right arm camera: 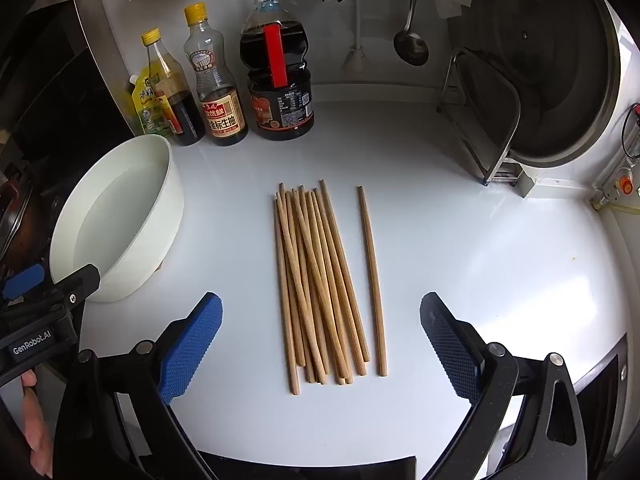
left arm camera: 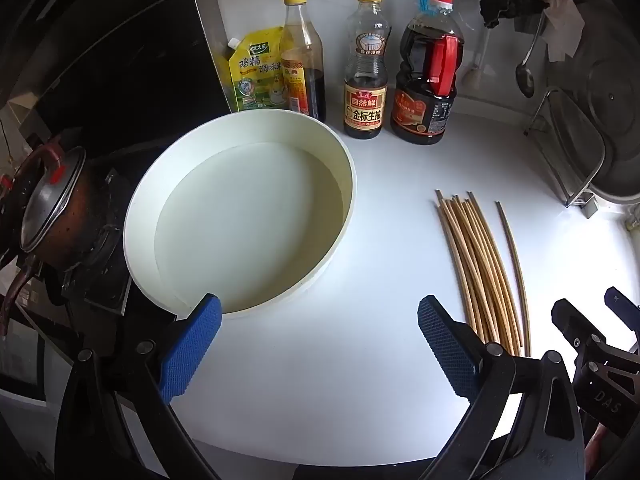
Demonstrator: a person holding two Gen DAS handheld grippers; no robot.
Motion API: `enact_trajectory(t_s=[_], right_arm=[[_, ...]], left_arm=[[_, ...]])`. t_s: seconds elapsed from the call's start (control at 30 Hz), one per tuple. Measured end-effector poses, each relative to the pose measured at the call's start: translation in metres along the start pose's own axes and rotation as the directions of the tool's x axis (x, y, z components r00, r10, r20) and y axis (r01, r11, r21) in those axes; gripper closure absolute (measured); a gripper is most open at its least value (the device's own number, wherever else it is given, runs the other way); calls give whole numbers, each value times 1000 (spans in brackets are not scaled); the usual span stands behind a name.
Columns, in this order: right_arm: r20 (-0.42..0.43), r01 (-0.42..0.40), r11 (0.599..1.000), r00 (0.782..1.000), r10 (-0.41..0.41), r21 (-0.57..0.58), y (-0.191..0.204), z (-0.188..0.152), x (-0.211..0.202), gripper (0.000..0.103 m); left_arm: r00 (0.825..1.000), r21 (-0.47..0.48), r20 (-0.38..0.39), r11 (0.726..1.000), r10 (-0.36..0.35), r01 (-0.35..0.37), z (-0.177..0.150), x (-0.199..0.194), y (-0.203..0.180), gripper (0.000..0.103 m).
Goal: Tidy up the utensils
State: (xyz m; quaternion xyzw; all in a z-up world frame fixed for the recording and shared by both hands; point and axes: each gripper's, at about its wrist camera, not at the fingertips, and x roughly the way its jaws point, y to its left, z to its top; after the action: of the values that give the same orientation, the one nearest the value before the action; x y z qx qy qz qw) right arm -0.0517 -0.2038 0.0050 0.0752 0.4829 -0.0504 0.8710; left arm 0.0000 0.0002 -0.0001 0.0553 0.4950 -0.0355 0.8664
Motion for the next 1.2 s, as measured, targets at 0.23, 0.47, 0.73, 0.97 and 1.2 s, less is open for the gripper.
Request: enact_trajectory(t_s=[0.23,0.47,0.73,0.97,1.2], right_arm=[[3,0,1000,1000,0,1,1,0,-1,8],[7,2,1000,1000,-2,3,3,1,-2,8],[10,0,1000,1000,0,4,5,0,-2,8],[9,-3,1000,1000,3,3,5,1,-2,8],[11,-4,1000,1000,4,3,5,1,-1,8]], left_arm=[[1000,-4,1,1000,6,-6,-2,-1,10,6],[1000,-6,-3,1000,16,-16,-6,1,10,6],[1000,-6,4,1000,16,-16,-10,4,21,6],[1000,-8,2,1000,25,-25,-3,-2,13,6],[1000,-9,5,1000,27,-27,-2,-4,13,6]])
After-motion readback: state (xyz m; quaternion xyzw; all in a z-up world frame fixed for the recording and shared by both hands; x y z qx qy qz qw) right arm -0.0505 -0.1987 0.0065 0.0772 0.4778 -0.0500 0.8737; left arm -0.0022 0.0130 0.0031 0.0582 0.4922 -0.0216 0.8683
